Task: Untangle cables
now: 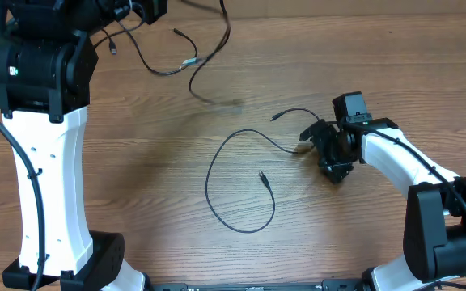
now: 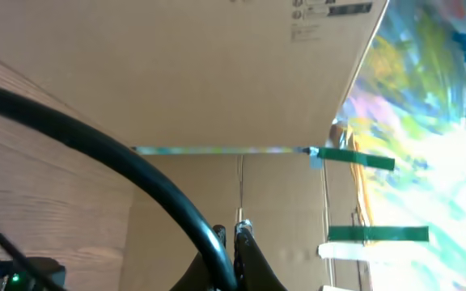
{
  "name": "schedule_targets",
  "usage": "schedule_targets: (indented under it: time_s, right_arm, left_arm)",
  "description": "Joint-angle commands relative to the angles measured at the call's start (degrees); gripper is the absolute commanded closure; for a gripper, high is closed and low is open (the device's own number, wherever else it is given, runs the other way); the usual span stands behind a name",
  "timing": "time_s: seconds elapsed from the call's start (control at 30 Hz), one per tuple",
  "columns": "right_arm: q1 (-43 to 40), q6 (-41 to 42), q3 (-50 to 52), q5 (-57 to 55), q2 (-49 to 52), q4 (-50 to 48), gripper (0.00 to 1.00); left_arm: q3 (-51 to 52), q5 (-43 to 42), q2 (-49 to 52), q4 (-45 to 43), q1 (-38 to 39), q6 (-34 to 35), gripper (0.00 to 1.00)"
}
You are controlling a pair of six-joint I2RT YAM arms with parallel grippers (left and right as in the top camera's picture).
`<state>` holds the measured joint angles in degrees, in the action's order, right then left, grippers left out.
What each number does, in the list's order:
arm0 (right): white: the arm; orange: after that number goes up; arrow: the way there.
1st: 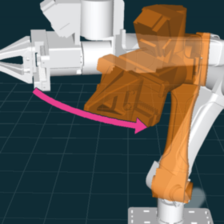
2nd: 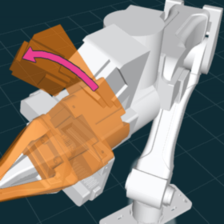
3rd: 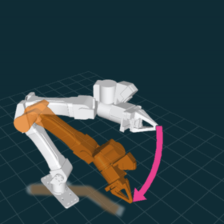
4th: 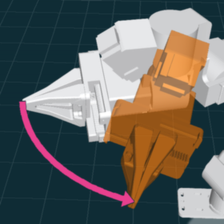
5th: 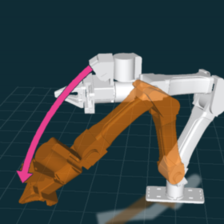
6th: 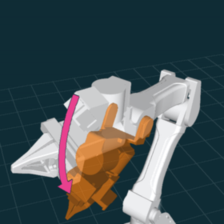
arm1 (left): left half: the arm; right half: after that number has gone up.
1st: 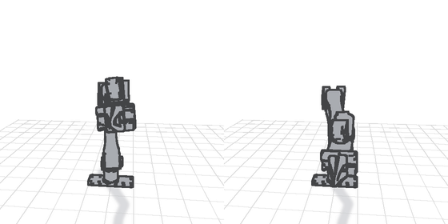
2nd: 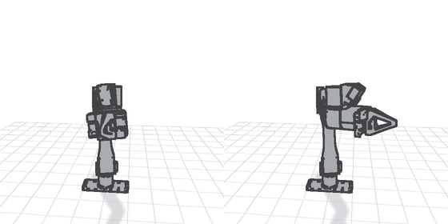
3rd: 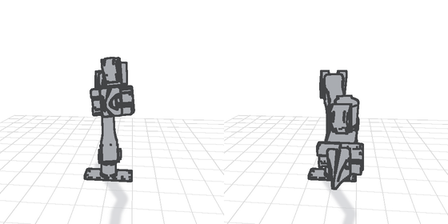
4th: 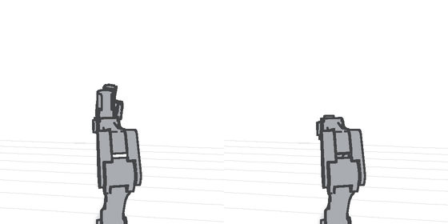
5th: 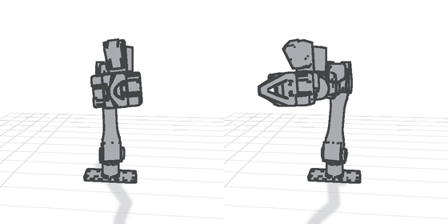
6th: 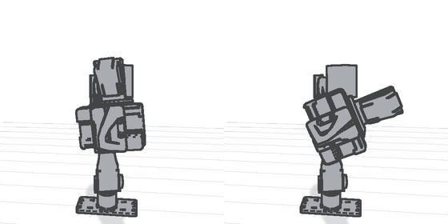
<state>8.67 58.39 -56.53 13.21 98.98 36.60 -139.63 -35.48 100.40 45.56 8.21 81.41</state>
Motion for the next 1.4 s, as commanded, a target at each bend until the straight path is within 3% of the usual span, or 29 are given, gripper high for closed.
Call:
schedule_targets:
  time_s: [0.0, 0.23, 0.47, 0.6, 0.8, 1.0, 1.2, 1.37]
  right_arm:
    - [0.04, -0.37, 0.33, -1.64, 0.04, -1.68, 0.0]
    - [0.04, -0.37, 0.33, -1.66, 0.04, -1.64, 0.0]
    - [0.04, -0.37, 0.33, -1.92, 0.04, -1.64, 0.0]
    - [0.04, -0.37, 0.33, -3.58, 0.04, -1.64, 0.0]
    - [0.04, -0.37, 0.33, -4.2, 0.07, -1.4, 0.0]
    - [0.04, -0.37, 0.33, -4.2, 0.07, -1.33, 0.0]
    - [0.04, -0.37, 0.33, -4.2, 0.07, -1.33, 0.0]
    - [0.04, -0.37, 0.33, -4.2, 0.04, -1.4, 0.0]
  left_arm:
    - [-0.72, 1.46, 0.7, 1.7, -0.33, -1.16, 0.96]
    - [-0.72, 5.7, 5.09, 11.74, -1.64, -10.16, 0.96]
    - [-0.72, 5.75, 11.87, 18.43, -5.75, -24.94, 0.96]
    - [-0.72, 11.08, 14.03, 25.4, -9.51, -25.68, 0.96]
    - [-0.72, 29.4, 14.47, 33.94, -16.09, -25.68, 0.96]
    - [-0.72, 40.76, 14.47, 39.71, -23.37, -25.68, 0.96]
    - [-0.52, 48.41, 14.84, 42.05, -30.64, -26.53, 0.96]
    - [-0.35, 48.78, 16.81, 40.68, -33.27, -34.45, 0.96]
